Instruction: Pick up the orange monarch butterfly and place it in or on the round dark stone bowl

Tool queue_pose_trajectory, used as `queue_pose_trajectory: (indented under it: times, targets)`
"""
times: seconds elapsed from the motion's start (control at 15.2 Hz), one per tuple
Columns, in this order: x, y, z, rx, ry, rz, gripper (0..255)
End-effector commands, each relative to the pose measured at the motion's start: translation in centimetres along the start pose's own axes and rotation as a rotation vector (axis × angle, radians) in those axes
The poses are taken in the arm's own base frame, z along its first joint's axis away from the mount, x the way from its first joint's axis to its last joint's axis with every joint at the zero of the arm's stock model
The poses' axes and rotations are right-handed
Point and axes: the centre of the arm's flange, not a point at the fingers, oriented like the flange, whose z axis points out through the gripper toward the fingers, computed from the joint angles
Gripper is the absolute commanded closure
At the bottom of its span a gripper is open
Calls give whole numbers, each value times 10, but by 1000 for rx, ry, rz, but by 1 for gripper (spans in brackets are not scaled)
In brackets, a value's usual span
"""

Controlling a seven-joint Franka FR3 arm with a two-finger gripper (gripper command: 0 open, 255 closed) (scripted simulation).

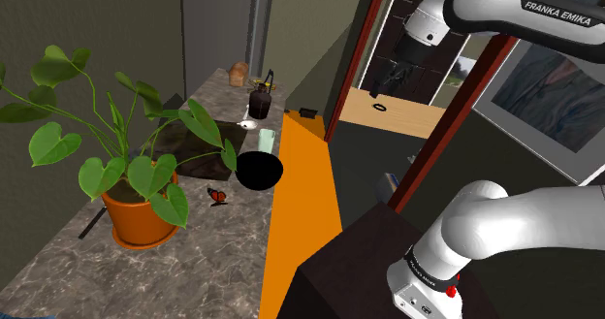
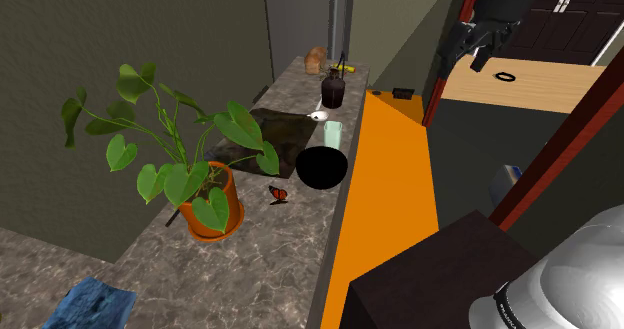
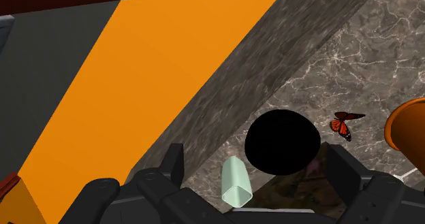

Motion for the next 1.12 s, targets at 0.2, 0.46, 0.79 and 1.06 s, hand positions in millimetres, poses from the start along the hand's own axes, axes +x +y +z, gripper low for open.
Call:
queue_pose_trajectory:
  times: [0.2,0.46,0.79,1.06]
  targets:
    - [14,-24,30,-7,-14,15,0]
    - [32,-56,70,-16,-32,34,0]
    - [54,-95,122,-28,-54,59,0]
    - [72,-125,164,-38,-72,78,0]
